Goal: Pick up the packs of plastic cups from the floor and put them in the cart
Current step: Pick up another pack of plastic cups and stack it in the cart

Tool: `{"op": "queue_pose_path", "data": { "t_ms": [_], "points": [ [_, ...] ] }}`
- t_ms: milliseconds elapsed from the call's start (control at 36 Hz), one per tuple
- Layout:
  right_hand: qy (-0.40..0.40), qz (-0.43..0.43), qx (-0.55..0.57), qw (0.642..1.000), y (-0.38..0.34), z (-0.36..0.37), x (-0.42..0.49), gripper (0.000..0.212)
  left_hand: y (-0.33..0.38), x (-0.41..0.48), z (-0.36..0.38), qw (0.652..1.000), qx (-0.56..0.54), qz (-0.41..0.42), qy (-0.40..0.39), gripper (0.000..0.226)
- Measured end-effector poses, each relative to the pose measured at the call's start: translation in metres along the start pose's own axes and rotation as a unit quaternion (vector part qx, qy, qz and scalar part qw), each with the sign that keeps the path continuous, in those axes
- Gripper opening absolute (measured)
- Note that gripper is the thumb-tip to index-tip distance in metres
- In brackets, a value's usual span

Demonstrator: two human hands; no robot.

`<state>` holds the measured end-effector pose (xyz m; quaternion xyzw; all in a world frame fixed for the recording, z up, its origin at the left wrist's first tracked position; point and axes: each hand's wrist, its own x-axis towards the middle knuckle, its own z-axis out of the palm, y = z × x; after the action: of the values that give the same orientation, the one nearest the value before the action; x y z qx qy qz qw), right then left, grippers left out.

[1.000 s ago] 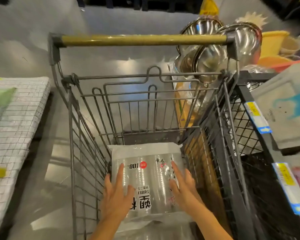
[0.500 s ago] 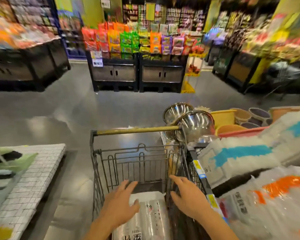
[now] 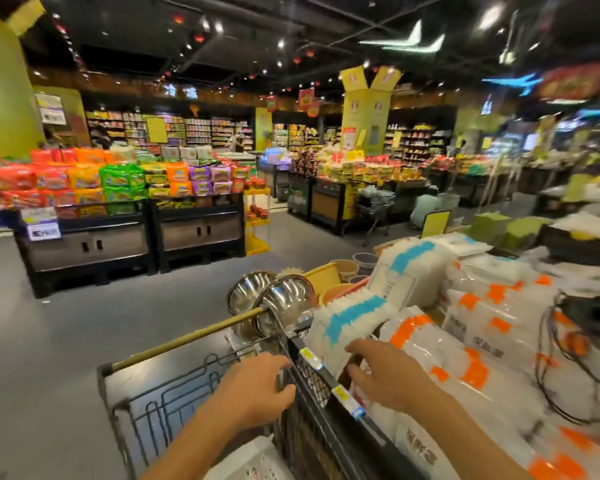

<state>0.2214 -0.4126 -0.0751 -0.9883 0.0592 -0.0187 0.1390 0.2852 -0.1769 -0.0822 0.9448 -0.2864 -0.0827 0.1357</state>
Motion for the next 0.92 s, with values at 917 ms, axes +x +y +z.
{"op": "queue_pose_path", "data": {
  "t_ms": [917],
  "points": [
    [0.101,0.519,-0.035,0.848,0.093,-0.086,-0.723,0.040,0.485,-0.310,0.160,0.840,-0.003,0.527,-0.124,0.039]
  ]
}}
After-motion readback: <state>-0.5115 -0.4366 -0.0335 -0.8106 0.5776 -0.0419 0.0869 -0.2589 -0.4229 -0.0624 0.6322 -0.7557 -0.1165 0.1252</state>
